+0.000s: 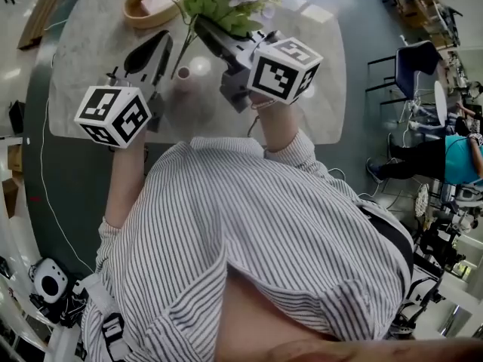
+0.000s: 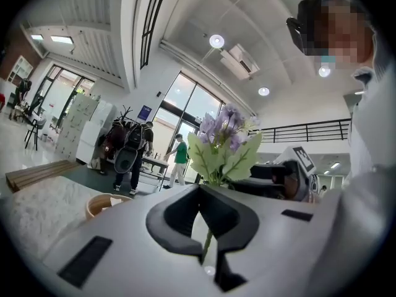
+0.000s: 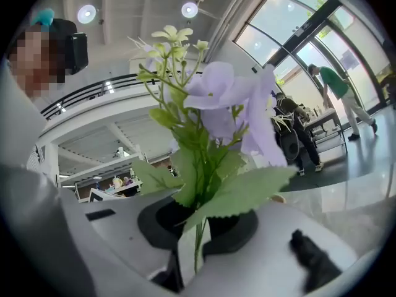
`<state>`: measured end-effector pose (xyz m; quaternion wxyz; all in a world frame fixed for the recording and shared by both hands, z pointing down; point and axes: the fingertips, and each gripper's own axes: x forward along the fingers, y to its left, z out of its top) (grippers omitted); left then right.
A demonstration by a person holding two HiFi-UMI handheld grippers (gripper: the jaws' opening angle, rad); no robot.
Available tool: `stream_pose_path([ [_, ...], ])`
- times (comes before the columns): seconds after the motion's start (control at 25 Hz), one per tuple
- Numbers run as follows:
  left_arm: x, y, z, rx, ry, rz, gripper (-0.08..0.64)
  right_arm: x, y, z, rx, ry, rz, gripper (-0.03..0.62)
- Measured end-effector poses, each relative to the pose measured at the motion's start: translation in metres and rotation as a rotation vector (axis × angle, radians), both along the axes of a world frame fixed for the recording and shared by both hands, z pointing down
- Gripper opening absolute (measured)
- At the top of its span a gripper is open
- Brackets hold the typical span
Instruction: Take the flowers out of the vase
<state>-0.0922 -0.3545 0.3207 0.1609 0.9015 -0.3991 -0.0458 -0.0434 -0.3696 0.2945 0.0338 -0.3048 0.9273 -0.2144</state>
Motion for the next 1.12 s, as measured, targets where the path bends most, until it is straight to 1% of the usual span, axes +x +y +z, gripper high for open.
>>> stream_pose_path([
  [0.12,0.001,0.001,-0.003,0.020,-0.035,0.009,0.008,0.004,-0.001,-0.004,0.019,-0.005,0.016,0.044],
  [0.24,-0.006,0.006,0.000,0.021,-0.037,0.010,0.009,-0.003,0.005,-0.001,0.026,0.006,0.010,0.043],
  [0.36,-0.011,0.008,0.004,0.018,-0.057,0.009,0.008,-0.009,0.012,0.005,0.028,0.031,-0.004,0.043],
  [0.48,-0.009,0.007,0.002,0.020,-0.057,0.011,0.009,-0.010,0.014,0.008,0.033,0.056,-0.009,0.043],
  [0.68,-0.008,0.009,-0.001,0.021,-0.060,0.012,0.009,-0.009,0.016,0.008,0.039,0.071,-0.008,0.043],
  [0.88,-0.008,0.009,0.005,-0.004,-0.069,0.019,0.009,-0.010,0.016,0.007,0.049,0.075,-0.006,0.043],
  [1.12,-0.004,0.013,0.008,-0.014,-0.079,0.028,0.009,-0.009,0.020,0.008,0.055,0.094,-0.007,0.041],
])
